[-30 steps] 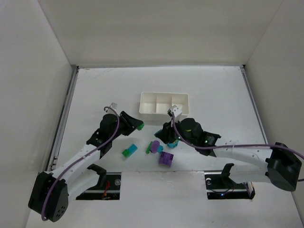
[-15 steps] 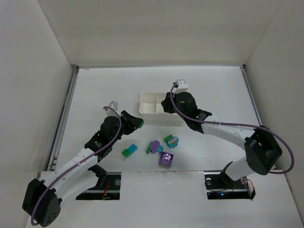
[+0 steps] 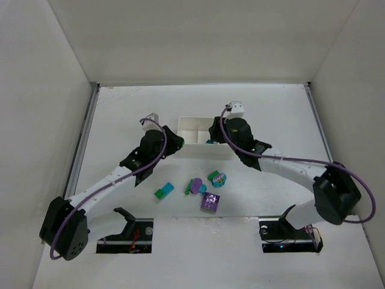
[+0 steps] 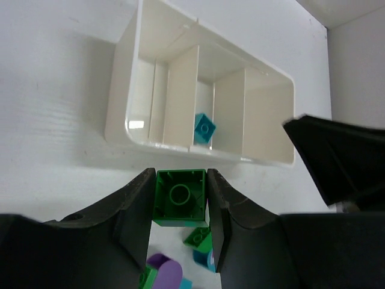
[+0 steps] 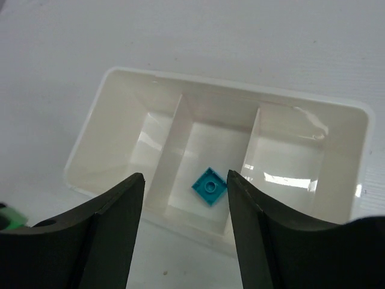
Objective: Sort the legos into containers by color
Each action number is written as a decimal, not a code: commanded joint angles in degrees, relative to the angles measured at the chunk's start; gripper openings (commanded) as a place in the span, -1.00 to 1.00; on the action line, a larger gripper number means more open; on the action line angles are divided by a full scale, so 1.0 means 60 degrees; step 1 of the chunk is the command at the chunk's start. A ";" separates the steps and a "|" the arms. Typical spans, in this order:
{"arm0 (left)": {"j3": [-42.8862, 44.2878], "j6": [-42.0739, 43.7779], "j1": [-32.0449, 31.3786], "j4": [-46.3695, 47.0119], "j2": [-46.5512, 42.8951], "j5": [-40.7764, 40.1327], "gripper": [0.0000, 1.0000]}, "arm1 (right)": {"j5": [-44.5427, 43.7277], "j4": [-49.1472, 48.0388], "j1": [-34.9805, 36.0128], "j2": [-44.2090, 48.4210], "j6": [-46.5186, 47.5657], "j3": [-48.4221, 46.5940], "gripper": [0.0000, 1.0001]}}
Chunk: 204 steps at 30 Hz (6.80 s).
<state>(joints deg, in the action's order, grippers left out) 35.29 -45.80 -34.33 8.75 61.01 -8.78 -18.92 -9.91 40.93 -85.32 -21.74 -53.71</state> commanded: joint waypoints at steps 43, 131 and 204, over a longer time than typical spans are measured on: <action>-0.0357 0.0252 -0.0643 -0.0008 0.0233 0.0758 0.09 | -0.0568 0.2092 0.2736 0.0964 -0.1548 0.2976 0.77; 0.0050 -0.0395 0.0529 0.1163 -0.0209 0.1141 -0.65 | 0.0034 0.0041 0.0408 0.0028 0.0883 -0.0480 0.13; 0.3524 0.0076 -0.1949 -0.1518 -0.0765 -0.4310 1.00 | -0.1813 -0.0253 0.0759 0.2194 -0.0757 0.2537 1.00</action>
<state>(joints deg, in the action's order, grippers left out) 55.46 -42.96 -48.12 -0.73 56.27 -38.13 -28.75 -9.45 45.82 -71.61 -26.41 -35.77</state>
